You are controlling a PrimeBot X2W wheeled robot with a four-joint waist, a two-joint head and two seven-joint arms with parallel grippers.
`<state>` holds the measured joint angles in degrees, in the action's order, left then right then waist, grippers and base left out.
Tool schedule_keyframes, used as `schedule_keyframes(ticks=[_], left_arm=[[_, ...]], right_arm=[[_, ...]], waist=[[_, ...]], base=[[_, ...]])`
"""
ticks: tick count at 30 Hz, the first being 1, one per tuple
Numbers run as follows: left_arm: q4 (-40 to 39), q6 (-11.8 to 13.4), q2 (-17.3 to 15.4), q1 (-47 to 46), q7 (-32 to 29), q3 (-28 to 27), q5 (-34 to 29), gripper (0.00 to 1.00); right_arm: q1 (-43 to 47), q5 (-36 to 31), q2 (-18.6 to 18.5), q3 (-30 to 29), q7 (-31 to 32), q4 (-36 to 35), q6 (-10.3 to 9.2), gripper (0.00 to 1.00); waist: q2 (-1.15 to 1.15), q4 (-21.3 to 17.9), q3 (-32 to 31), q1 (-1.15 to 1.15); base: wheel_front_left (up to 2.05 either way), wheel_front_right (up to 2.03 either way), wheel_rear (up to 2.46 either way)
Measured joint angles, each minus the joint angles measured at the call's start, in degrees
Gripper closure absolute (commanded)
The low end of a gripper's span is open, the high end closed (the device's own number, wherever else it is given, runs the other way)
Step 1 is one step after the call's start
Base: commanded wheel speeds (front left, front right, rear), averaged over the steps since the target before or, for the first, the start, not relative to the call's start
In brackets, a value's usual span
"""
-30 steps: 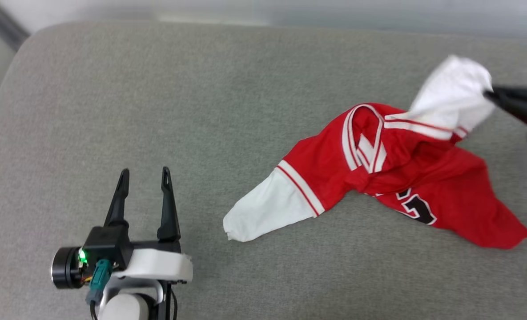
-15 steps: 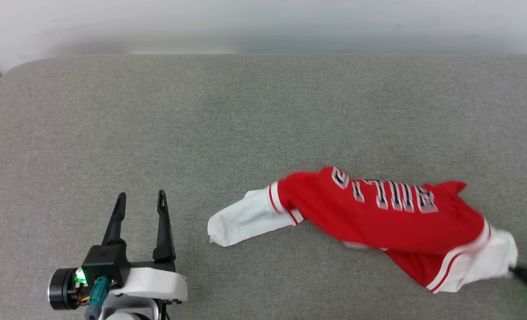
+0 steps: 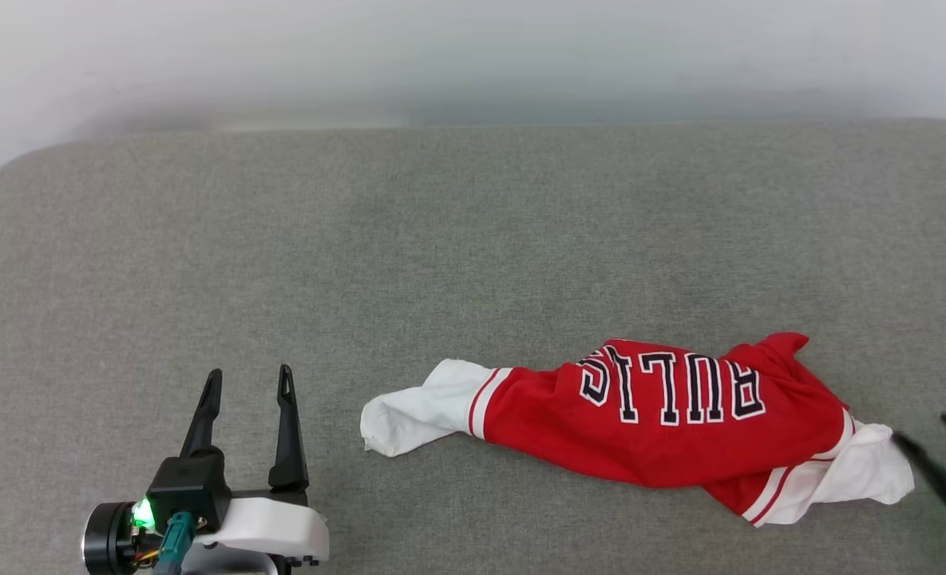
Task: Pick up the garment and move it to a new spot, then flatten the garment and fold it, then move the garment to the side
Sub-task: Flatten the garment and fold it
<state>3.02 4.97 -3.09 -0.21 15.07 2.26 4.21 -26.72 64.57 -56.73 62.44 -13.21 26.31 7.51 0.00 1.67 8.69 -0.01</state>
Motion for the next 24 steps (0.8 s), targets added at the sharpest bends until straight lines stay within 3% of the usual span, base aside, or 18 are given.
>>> schedule_keyframes(ticks=[7,13,18,24], left_arm=[[-0.4,0.0,0.0,1.2,0.0,-0.4,0.0,0.00],[-0.7,0.0,0.0,1.7,0.0,-0.3,0.0,0.00],[-1.2,-0.2,0.1,1.5,0.0,0.2,0.0,0.00],[-1.4,-0.5,0.1,-0.3,0.0,1.1,-0.1,0.00]], right_arm=[[-0.1,-5.8,-6.0,-11.6,-0.8,-8.6,0.00,0.00],[-0.7,-11.4,-7.5,-21.3,6.5,-16.7,0.00,0.00],[-5.0,-14.1,-7.4,-23.6,21.5,-24.1,0.00,0.00],[-12.9,-11.5,-5.2,-18.7,45.9,-28.7,0.00,0.00]], waist=[[0.00,-1.0,-2.0,0.00],[0.00,-0.9,-2.6,0.00],[0.00,-0.4,-1.8,0.00],[0.00,0.9,0.7,0.01]], base=[[0.00,0.00,0.00],[0.00,0.00,0.00],[0.00,0.00,0.00],[0.00,0.00,0.00]])
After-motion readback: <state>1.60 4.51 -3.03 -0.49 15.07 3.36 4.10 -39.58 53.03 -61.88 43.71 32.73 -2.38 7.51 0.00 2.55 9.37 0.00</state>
